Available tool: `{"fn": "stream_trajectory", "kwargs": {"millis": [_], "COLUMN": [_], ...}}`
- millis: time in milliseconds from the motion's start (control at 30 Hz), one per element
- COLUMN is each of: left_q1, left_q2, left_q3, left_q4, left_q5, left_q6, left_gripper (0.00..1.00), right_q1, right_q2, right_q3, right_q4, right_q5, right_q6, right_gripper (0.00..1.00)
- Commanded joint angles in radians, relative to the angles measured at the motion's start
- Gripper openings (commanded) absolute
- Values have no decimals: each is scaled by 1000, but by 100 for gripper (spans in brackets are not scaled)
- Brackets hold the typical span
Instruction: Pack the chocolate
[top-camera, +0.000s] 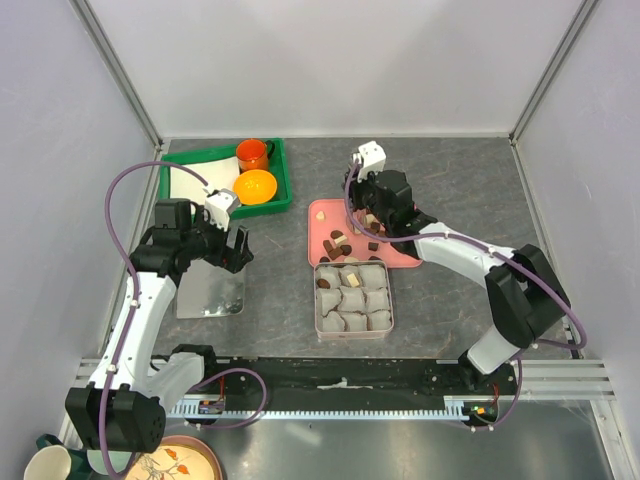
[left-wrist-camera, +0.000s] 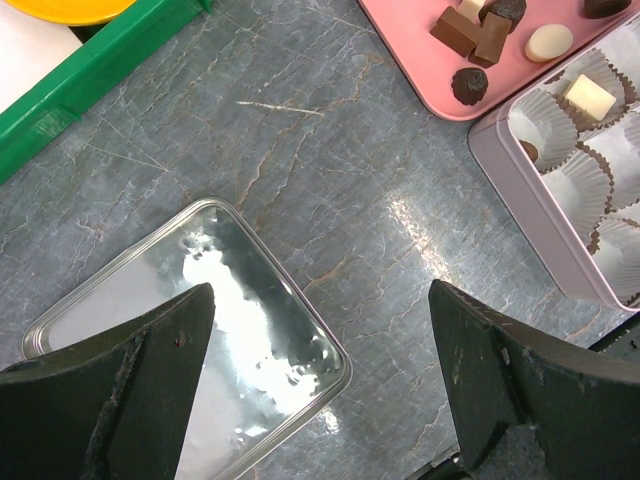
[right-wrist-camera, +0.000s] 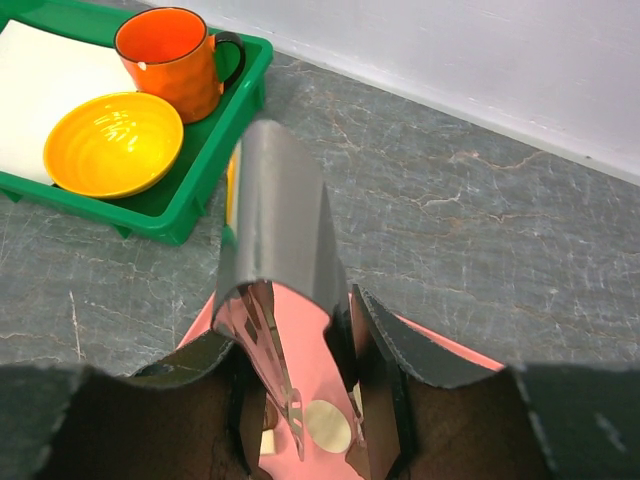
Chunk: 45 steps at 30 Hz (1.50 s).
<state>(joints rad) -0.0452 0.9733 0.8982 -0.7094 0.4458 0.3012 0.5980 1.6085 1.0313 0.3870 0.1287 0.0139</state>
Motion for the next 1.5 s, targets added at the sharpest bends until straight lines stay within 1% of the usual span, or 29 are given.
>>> {"fn": "stream_trajectory", "kwargs": {"millis": [0, 100, 200, 467, 567, 600, 667, 700, 900, 1033, 1133, 1300, 1333, 1467], "left_q1": [7, 5, 7, 7, 7, 7, 7, 7, 7, 7, 7, 7, 7, 5], "left_q2": [-1, -4, -7, -10, -7, -7, -7, -5, -8, -8, -12, -12, -10, -15], "left_q3": [28, 25, 24, 25, 22, 22, 21, 21, 21, 19, 19, 19, 21, 21], "left_q4": [-1, -2, -5, -7, -7, -5, -7, -7, -7, -7, -5, -7, -7, -7], "left_q5": [-10, -9, -16, -19, -19, -19, -18, -16, -13, -12, -9, -1, 1, -1], "left_q6": [39, 38, 41, 47, 50, 49, 50, 50, 47, 42, 41, 36, 38, 38], "left_gripper": [95, 95, 95, 95, 95, 95, 95, 95, 95, 95, 95, 95, 95, 95], "right_q1": [-7, -7, -6, -4, -6, -6, -6, -7, -6, -7, -6, -6, -4, 2], "right_q2": [45, 73, 91, 110, 90, 81, 47, 35, -96, -211, -295, -439, -458, -544], "right_q3": [24, 64, 90, 105, 89, 76, 61, 56, 27, 18, 6, -79, -92, -169], "right_q4": [-14, -20, -17, -19, -17, -17, -19, -20, -31, -60, -114, -207, -218, -267], "right_q5": [-47, -98, -116, -126, -126, -126, -121, -117, -92, -92, -101, -126, -150, -166], "right_q6": [17, 34, 44, 52, 51, 49, 46, 44, 23, 12, 21, 49, 52, 80], "right_gripper": [44, 43, 43, 41, 37, 33, 28, 24, 15, 13, 13, 14, 14, 14]}}
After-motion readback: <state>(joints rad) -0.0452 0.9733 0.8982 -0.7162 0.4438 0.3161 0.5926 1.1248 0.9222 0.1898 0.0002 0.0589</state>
